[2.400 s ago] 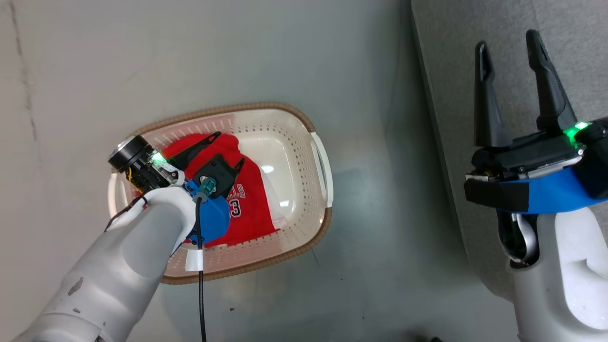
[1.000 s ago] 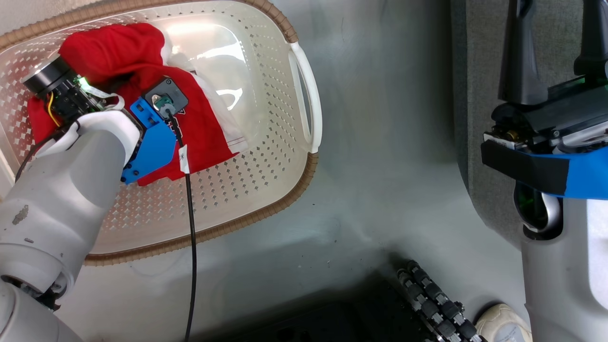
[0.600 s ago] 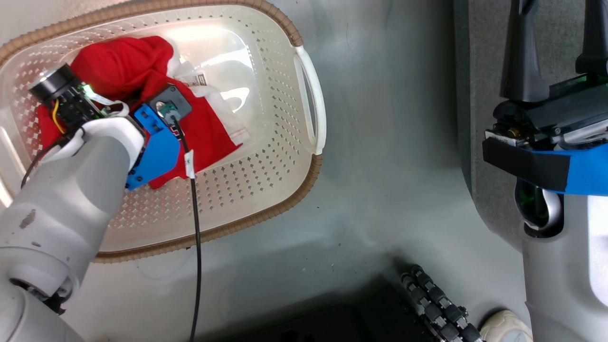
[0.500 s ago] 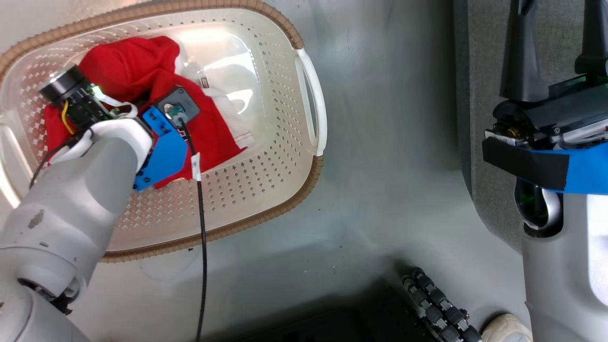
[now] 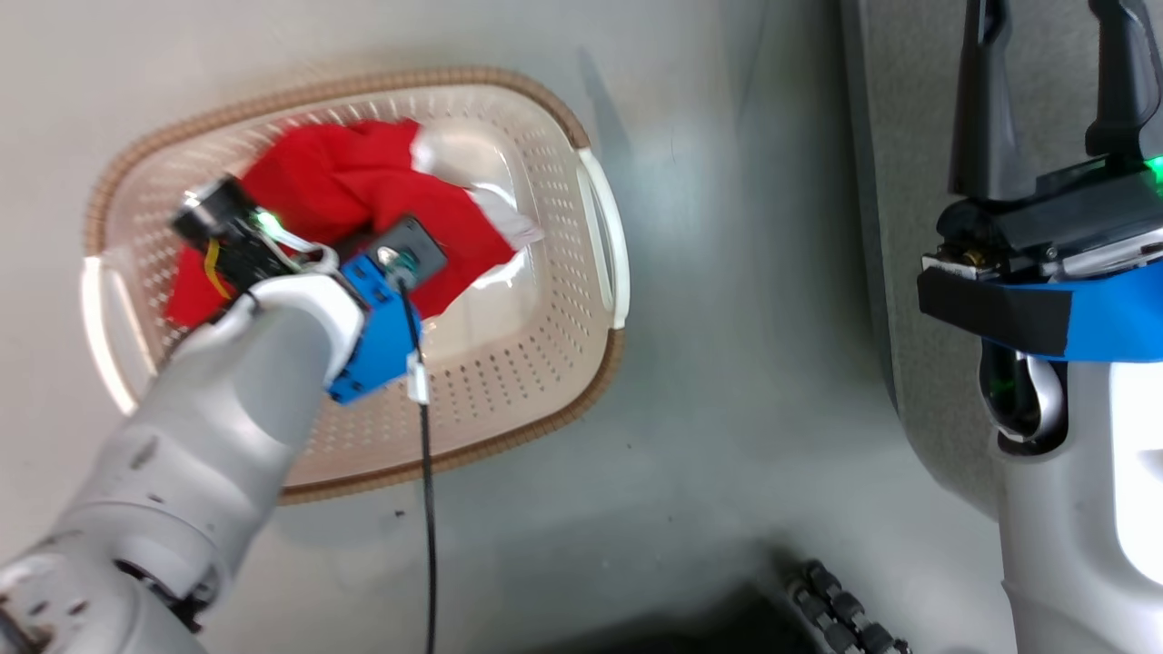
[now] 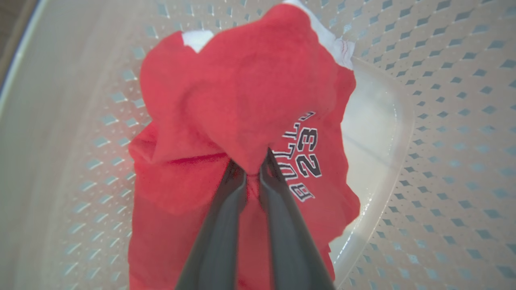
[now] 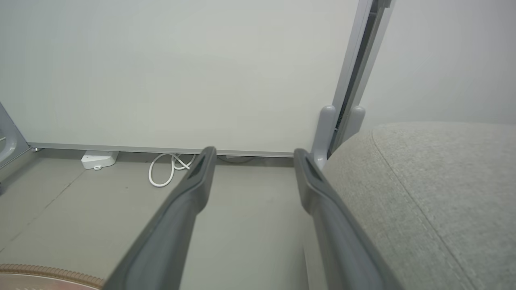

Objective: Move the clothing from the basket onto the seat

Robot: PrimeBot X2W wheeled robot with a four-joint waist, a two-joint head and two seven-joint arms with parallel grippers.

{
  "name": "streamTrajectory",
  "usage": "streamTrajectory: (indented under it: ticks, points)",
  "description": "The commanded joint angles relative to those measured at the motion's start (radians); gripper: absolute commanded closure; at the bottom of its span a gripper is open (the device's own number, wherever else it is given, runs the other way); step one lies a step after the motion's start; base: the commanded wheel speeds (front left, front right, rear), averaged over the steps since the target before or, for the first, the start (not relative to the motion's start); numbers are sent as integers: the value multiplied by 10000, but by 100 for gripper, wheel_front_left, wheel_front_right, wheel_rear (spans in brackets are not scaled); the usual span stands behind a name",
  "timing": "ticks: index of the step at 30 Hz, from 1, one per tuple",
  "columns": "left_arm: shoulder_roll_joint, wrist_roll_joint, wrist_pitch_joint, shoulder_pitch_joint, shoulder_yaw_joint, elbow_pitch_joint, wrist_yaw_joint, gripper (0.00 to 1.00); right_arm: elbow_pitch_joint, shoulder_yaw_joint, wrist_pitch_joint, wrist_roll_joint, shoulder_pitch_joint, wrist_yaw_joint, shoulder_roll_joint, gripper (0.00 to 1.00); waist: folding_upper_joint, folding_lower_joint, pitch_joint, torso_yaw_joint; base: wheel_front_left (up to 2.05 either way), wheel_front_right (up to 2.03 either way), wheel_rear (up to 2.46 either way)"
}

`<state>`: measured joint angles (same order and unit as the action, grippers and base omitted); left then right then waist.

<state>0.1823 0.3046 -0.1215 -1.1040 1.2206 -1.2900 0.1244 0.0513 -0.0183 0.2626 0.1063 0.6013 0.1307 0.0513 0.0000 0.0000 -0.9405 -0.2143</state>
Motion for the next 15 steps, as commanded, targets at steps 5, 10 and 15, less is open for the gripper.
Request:
streamTrajectory:
  ticks: [5, 10, 15]
  points:
    - [-506, 413, -744, 542, -88, 75, 80, 100, -317, 163, 34, -144, -437, 1, -14, 0, 0, 0, 1215, 405, 0, 0, 0]
    - [-807, 732, -1116, 943, -182, 236, 55, 100, -563, 273, 34, -232, -794, 1, -14, 0, 0, 0, 1957, 638, 0, 0, 0]
    - [-1065, 1045, -1386, 1401, -159, 677, 58, 100, -834, 386, 34, -335, -1298, 1, -12, 0, 0, 0, 2873, 956, 0, 0, 0]
